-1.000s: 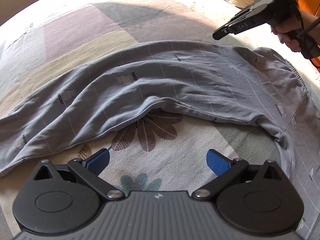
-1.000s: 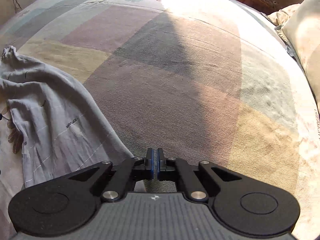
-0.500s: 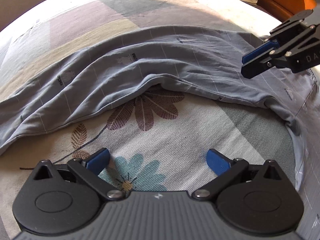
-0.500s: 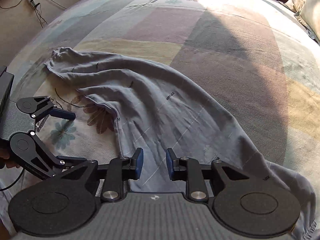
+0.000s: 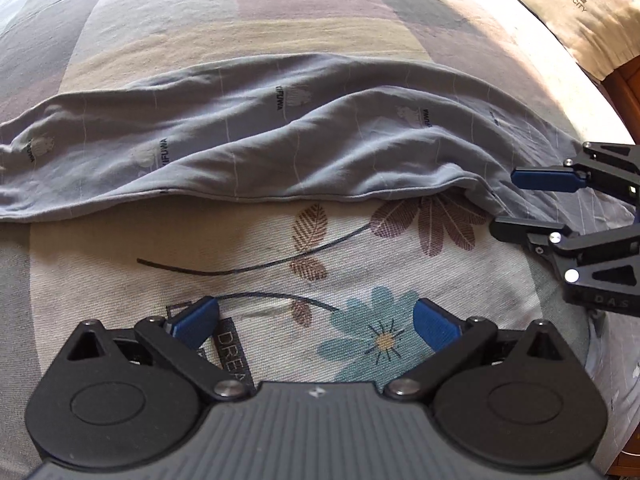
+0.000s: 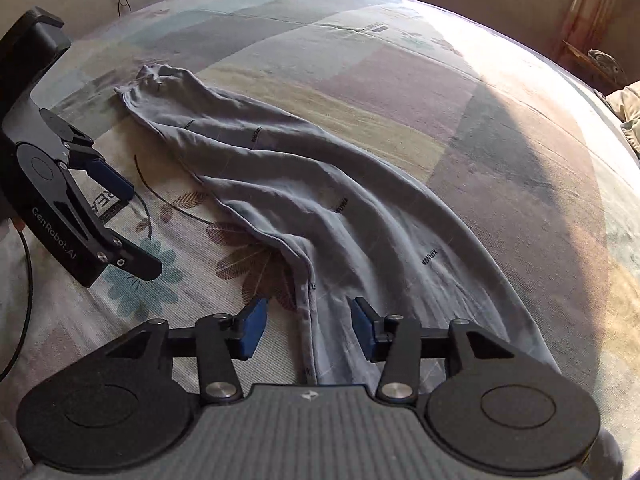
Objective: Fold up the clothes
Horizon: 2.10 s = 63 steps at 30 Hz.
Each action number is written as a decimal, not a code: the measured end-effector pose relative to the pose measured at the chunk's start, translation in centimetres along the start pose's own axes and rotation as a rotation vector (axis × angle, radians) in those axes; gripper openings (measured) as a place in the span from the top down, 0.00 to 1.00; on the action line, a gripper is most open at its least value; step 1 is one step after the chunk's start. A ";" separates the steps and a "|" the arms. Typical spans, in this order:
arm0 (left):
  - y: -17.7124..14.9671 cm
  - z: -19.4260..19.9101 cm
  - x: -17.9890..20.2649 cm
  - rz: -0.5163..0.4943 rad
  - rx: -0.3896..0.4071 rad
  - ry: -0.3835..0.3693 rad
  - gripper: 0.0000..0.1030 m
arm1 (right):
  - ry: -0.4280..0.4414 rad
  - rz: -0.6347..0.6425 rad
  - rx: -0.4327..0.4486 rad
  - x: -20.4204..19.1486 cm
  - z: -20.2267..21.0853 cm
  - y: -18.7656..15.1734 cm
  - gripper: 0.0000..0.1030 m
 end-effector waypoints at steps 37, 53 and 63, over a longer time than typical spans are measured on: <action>5.0 -3.0 16.0 -0.258 0.142 -0.090 0.01 | -0.132 -0.191 -0.011 18.2 8.2 -7.9 0.93; 4.2 -3.0 16.6 -0.327 0.140 -0.048 0.01 | -0.113 -0.102 -0.062 21.0 8.9 -9.0 0.65; 4.1 -3.0 16.6 -0.342 0.145 -0.053 0.01 | -0.020 -0.061 -0.177 21.2 8.8 -12.1 0.61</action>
Point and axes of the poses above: each gripper's, at about its wrist camera, not at the fingertips, and z roughly against the way its jaws point, x to its right, y to its top, the point moved 2 cm from there along -z, roughly the way its jaws point, and after that the axes turned 10 degrees about y, right-handed, at the moved point
